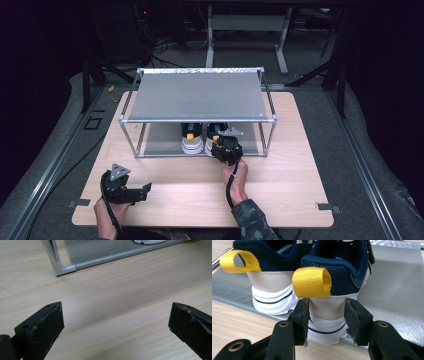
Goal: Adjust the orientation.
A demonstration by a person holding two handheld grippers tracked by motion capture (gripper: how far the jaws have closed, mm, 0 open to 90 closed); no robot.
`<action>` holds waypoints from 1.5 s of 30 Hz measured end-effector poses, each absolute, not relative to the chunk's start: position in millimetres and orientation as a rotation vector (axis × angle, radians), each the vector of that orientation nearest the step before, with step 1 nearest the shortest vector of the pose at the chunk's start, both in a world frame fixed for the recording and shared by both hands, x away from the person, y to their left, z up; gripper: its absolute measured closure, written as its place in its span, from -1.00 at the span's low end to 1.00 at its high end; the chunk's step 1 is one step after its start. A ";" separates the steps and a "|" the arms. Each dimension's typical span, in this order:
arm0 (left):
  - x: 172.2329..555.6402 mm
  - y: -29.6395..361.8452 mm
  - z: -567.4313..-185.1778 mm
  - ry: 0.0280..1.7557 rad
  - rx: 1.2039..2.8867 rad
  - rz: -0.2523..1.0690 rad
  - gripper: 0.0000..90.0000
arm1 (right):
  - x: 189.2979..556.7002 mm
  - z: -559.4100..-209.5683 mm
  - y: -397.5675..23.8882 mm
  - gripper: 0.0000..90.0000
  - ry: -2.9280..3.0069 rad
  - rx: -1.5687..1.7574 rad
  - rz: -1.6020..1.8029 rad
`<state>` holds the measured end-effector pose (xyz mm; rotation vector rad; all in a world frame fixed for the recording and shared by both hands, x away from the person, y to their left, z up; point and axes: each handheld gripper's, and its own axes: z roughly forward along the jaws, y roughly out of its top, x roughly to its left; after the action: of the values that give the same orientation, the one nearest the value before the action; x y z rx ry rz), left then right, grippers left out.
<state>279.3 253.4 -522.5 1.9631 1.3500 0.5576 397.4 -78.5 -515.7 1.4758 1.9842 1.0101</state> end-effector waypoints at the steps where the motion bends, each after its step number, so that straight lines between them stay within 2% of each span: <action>1: 279.5 254.0 -522.6 1.355 1.964 0.551 -1.00 | 398.6 -516.1 -78.4 0.23 1.990 1.478 1.019; 19: 281.7 253.1 -524.0 1.356 1.976 0.547 -1.00 | 405.0 -517.3 -74.0 0.24 2.009 1.453 0.983; 27: 281.7 252.4 -524.5 1.355 1.979 0.541 -1.00 | 393.2 -512.5 -78.5 0.15 2.031 1.409 0.997; 45: 281.9 252.2 -520.1 1.354 1.975 0.547 -1.00 | 347.6 -487.9 -144.3 0.07 2.023 1.404 1.067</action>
<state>281.9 252.2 -520.1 1.9749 1.3542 0.5467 347.6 -144.3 -487.9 1.4041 2.0227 1.0672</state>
